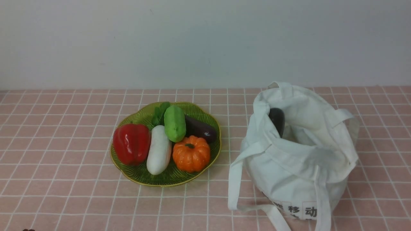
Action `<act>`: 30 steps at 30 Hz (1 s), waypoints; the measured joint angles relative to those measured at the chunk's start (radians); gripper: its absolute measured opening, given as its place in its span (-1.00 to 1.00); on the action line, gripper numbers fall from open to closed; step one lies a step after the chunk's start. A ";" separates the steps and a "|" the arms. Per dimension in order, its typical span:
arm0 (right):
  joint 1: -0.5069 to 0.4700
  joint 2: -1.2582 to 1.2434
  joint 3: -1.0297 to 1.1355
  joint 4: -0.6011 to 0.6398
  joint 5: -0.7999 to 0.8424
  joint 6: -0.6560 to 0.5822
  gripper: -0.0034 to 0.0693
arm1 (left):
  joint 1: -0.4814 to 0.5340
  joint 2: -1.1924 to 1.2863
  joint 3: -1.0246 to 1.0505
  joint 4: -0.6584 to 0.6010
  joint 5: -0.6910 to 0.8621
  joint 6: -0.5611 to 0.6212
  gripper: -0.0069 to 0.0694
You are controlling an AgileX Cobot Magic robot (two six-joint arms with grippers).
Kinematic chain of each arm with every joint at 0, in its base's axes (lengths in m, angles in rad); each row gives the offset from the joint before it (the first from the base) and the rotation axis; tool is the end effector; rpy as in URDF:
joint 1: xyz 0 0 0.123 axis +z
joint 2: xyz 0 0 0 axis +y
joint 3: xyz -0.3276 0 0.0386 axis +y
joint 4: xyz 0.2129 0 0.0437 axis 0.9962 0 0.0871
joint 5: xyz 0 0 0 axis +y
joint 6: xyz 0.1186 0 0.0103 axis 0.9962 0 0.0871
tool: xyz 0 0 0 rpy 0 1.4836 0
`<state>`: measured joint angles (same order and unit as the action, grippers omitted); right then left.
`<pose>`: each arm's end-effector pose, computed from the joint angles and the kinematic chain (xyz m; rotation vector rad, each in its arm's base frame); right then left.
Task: Take vegetables from bag on pink coffee tablecloth place on plate.
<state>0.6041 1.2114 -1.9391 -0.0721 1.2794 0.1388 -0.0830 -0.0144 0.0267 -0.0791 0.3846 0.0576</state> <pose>0.1339 0.0824 0.5643 -0.4518 2.0046 0.3821 -0.0016 -0.0034 0.1617 0.0836 1.8785 -0.0957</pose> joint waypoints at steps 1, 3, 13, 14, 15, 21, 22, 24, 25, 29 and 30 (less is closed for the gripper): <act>0.000 -0.050 0.071 -0.003 -0.003 0.006 -0.95 | 0.000 0.000 0.000 0.000 0.000 0.000 -0.83; 0.000 -0.218 0.326 -0.006 -0.070 0.017 -0.95 | 0.000 0.000 0.000 0.000 0.000 0.000 -0.83; 0.000 -0.745 0.969 0.043 -0.435 0.031 -0.95 | 0.000 0.000 0.000 0.000 0.000 0.000 -0.83; 0.000 -0.830 1.063 0.059 -0.486 0.037 -0.95 | 0.000 0.000 0.000 0.000 0.000 0.000 -0.83; 0.000 -0.899 1.135 0.078 -0.517 0.045 -0.95 | 0.000 0.000 0.000 0.000 0.000 0.000 -0.83; 0.000 -1.105 1.345 0.163 -0.564 0.071 -0.95 | 0.000 0.000 0.000 0.000 0.000 0.000 -0.83; 0.000 -1.105 1.350 0.163 -0.565 0.071 -0.95 | 0.000 0.000 0.000 0.000 0.000 0.000 -0.83; 0.000 -1.149 1.394 0.177 -0.567 0.071 -0.95 | 0.000 0.000 0.000 0.000 0.000 0.000 -0.83; 0.000 -1.165 1.405 0.179 -0.568 0.071 -0.95 | 0.000 0.000 0.000 0.000 0.000 0.000 -0.83; 0.000 -1.174 1.411 0.178 -0.578 0.064 -0.95 | 0.000 0.000 0.000 0.000 0.000 0.000 -0.83; 0.000 -1.174 1.411 0.178 -0.582 0.057 -0.95 | 0.000 0.000 0.000 0.000 0.000 0.000 -0.83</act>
<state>0.6041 0.0370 -0.5283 0.1056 0.6977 0.1954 -0.0830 -0.0144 0.0267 -0.0791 0.3846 0.0576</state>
